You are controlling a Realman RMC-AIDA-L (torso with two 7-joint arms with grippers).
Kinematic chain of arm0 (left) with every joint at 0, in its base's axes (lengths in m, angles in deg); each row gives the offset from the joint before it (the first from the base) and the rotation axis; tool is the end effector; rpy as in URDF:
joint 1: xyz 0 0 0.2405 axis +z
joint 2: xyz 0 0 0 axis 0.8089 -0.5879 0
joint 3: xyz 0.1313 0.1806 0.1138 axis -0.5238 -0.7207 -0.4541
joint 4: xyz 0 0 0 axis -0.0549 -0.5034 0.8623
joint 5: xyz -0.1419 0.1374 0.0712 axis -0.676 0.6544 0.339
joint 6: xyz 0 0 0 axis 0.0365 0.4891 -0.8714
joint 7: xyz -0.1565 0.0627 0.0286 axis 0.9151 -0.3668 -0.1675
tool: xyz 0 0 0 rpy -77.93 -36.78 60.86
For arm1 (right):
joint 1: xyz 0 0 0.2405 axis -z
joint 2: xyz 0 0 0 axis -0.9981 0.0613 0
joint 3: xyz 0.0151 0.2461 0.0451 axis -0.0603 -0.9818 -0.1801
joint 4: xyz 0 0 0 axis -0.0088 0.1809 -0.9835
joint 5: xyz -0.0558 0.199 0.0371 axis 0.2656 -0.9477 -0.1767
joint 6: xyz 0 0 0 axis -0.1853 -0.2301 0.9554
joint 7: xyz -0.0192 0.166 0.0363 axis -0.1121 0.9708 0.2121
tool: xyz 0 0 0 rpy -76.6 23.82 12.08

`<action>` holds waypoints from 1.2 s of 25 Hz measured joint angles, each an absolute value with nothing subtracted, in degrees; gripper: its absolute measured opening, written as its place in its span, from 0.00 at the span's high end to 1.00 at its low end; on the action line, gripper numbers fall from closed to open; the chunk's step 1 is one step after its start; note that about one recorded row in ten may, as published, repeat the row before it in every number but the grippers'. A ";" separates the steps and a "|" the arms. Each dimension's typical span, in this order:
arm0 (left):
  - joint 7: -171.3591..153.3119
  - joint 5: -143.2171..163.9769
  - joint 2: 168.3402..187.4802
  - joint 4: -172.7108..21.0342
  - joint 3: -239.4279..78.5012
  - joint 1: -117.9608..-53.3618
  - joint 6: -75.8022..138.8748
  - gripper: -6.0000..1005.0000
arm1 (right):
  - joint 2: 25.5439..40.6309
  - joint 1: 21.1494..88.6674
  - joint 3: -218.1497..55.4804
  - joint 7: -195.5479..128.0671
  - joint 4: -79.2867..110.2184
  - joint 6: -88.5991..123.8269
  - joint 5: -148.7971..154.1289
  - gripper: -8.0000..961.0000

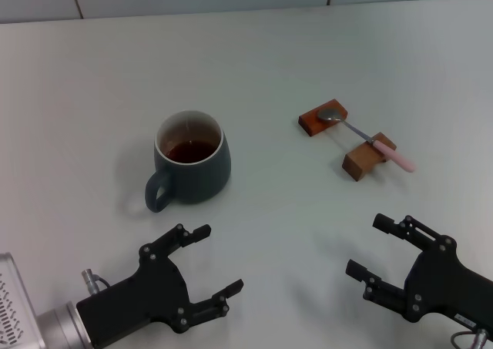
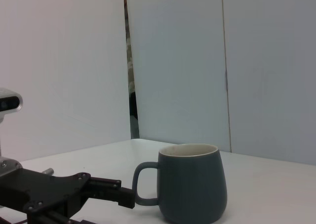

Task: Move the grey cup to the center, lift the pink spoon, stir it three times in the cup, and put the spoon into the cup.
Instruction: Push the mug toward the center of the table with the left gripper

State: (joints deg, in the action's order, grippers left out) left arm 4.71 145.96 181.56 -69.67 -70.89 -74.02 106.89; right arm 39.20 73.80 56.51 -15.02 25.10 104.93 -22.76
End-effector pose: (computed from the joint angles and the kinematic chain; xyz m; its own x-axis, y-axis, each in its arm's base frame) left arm -0.2825 0.2135 -0.1182 0.8186 -0.0220 0.5740 0.2416 -0.8934 -0.3788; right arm 0.3221 0.1848 -0.0696 0.7403 -0.0860 -0.6668 -0.4700 -0.7753 -0.4218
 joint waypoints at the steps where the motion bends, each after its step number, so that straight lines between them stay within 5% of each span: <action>1: 4.71 145.96 181.56 -69.67 -70.93 -74.02 106.88 0.14 | 39.20 73.78 56.51 -15.02 25.10 104.93 -22.76 0.19; 11: 4.71 145.02 181.48 -69.24 -68.25 -73.01 110.80 0.14 | 39.20 73.74 56.51 -15.02 25.09 104.93 -22.77 0.19; 22: 0.71 143.64 181.26 -72.64 -28.21 -68.53 121.34 0.14 | 39.20 73.75 56.50 -15.03 25.01 104.93 -22.77 0.19; 30: -16.26 144.01 181.86 -71.57 -24.43 -72.00 110.48 0.41 | 39.20 73.41 56.51 -15.15 24.90 104.93 -22.77 0.19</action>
State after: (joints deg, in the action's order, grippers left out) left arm -16.26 144.01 181.86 -71.57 -24.43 -72.00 110.48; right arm 39.20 73.41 56.51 -15.15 24.90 104.93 -22.77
